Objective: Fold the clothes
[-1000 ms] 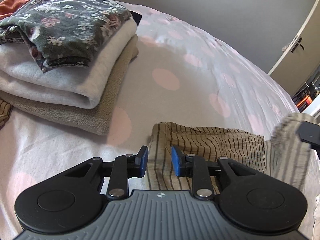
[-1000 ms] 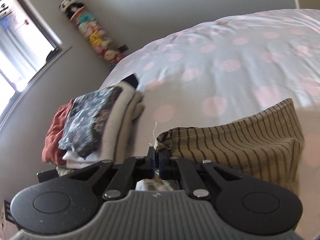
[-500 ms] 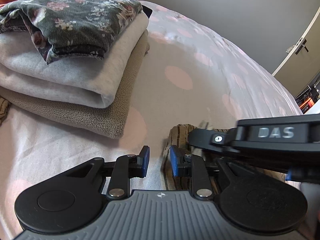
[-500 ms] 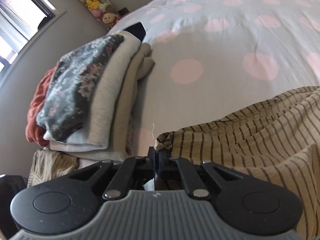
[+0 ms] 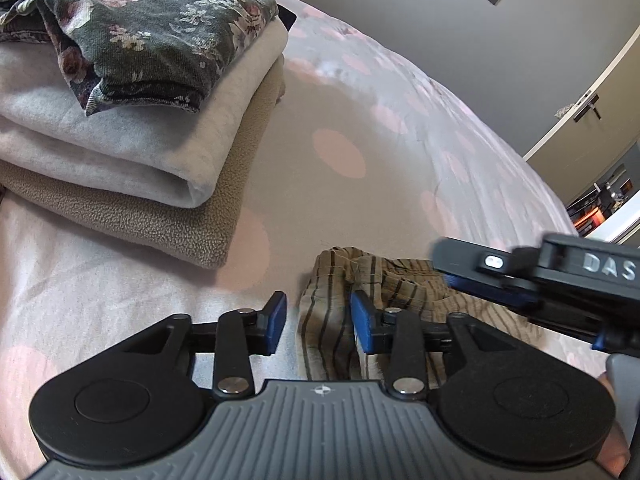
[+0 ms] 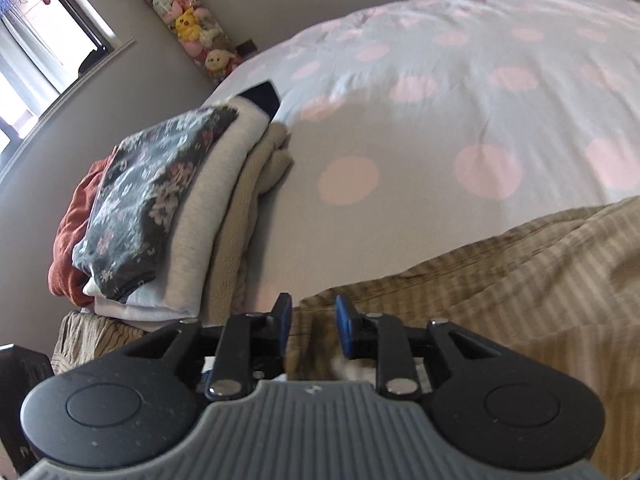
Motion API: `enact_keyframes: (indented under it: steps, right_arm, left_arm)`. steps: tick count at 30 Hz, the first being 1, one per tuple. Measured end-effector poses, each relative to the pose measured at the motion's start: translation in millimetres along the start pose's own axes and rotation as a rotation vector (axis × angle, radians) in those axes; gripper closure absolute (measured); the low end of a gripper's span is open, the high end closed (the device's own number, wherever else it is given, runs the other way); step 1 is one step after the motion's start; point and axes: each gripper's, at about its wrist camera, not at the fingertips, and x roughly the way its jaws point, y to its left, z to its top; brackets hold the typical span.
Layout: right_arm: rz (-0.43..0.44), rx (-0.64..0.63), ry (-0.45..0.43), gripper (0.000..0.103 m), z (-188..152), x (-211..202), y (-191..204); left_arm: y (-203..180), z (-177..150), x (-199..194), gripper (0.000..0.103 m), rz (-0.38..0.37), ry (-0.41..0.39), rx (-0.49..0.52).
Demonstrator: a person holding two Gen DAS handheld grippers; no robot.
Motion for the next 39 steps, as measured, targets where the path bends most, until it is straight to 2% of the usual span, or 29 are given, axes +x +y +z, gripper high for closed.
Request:
enact_keyframes:
  steps: [6,9,12,14,15,17,18,20,23,24,30,35,38,39]
  right_arm:
    - [-0.188,0.022,-0.054,0.069,2.3,-49.0,-69.4]
    - [-0.284,0.060,-0.048,0.069,-0.9,-63.8,-109.7]
    - [-0.341,0.080,-0.031,0.068,-2.8,-65.9,-139.6]
    - [-0.366,0.088,-0.024,0.065,-1.3,-63.5,-154.5]
    - [-0.369,0.097,-0.025,0.063,0.2,-62.2,-160.8]
    - [-0.367,0.115,-0.028,0.063,3.8,-59.0,-171.0]
    - [-0.361,0.125,-0.027,0.063,5.6,-56.9,-173.8]
    - [-0.345,0.129,-0.029,0.063,8.9,-54.0,-175.1]
    - [-0.301,0.090,-0.047,0.063,12.6,-53.0,-163.8]
    - [-0.278,0.070,-0.051,0.063,13.8,-52.1,-158.0]
    - [-0.154,-0.080,0.000,0.063,24.0,-23.7,-123.6]
    - [-0.099,-0.279,0.073,0.063,27.3,11.4,-96.3]
    - [-0.106,-0.409,0.108,0.062,27.7,32.4,-83.7]
    - [-0.107,-0.442,0.116,0.055,27.7,37.5,-81.7]
  left_arm:
    - [-2.5,2.4,-4.9,0.054,-0.087,0.001,-0.032]
    - [-5.2,-0.4,10.9,0.054,-0.046,0.048,-0.024]
    - [-8.4,-4.4,24.4,0.059,-0.010,0.071,-0.007]
    - [-9.8,-7.2,28.5,0.073,-0.009,0.071,0.002]
    - [-10.4,-8.9,28.3,0.075,-0.017,0.065,0.006]
    - [-13.2,-9.5,27.1,0.090,-0.024,0.032,0.022]
    - [-15.0,-9.7,24.9,0.101,-0.025,0.010,0.034]
    - [-18.7,-10.0,20.4,0.103,-0.026,-0.035,0.056]
    - [-25.2,-6.4,5.7,0.103,-0.047,-0.148,0.097]
    - [-25.7,-5.0,6.6,0.103,-0.032,-0.151,0.103]
    - [-18.0,-3.6,30.4,0.103,0.095,-0.087,0.094]
    - [-15.5,-5.5,37.3,0.103,0.123,-0.067,0.109]
    - [-17.0,-8.4,39.8,0.103,0.147,-0.056,0.132]
    - [-17.0,-9.0,40.1,0.103,0.149,-0.053,0.133]
